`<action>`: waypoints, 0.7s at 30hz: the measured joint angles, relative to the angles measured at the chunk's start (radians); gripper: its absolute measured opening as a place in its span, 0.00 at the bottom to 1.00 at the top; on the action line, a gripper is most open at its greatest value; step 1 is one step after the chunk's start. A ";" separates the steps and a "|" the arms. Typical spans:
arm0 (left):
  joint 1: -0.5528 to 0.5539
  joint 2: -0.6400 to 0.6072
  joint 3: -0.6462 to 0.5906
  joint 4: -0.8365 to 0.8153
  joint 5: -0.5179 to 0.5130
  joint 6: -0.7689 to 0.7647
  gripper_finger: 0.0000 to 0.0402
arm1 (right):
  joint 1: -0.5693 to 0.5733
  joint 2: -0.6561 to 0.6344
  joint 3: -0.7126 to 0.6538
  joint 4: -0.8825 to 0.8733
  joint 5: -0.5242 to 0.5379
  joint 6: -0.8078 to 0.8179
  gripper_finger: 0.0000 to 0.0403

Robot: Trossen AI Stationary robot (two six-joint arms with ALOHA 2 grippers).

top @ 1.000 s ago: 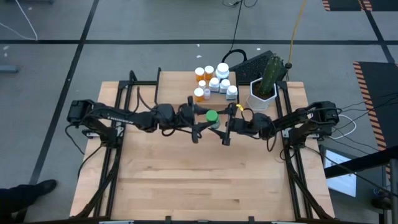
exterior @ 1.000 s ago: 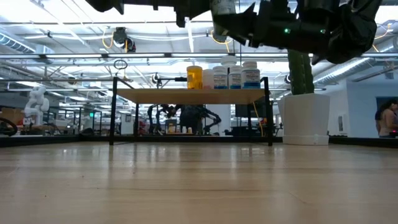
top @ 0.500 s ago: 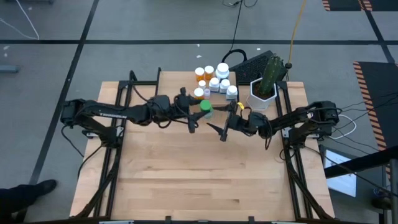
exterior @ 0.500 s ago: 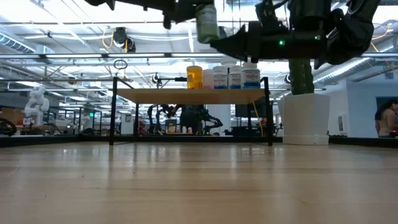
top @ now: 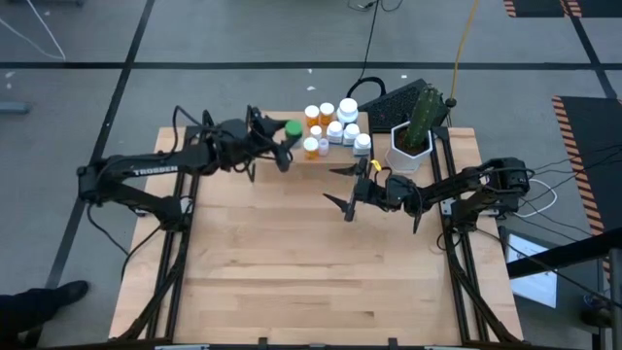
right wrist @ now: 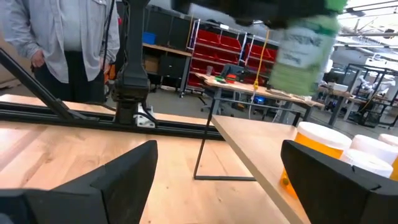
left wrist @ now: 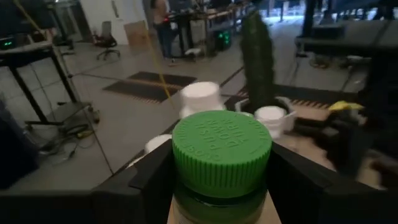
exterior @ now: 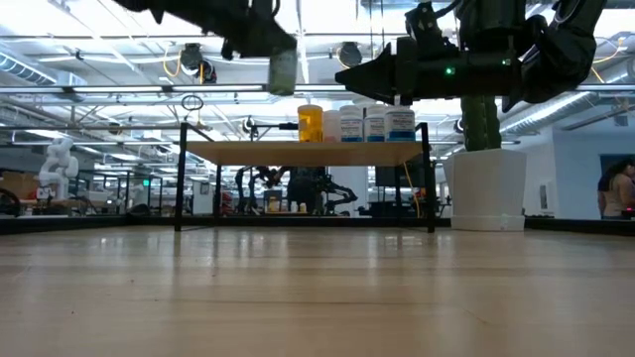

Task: Pick and place medicine bottles onto shelf by color
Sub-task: Put the green pill bottle on the shelf

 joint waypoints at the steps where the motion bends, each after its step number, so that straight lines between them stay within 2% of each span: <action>1: 0.027 0.000 -0.008 0.006 0.018 -0.002 0.54 | 0.000 0.000 0.000 0.000 0.000 0.000 0.84; 8: 0.182 0.008 -0.143 0.223 0.186 -0.098 0.54 | -0.001 0.000 0.000 -0.008 -0.001 -0.001 0.84; 13: 0.235 0.009 -0.217 0.265 0.197 -0.127 0.54 | -0.002 0.000 0.000 -0.008 -0.001 -0.001 0.84; 21: 0.253 0.017 -0.269 0.278 0.206 -0.136 0.55 | -0.002 0.000 0.000 0.004 -0.001 0.000 0.84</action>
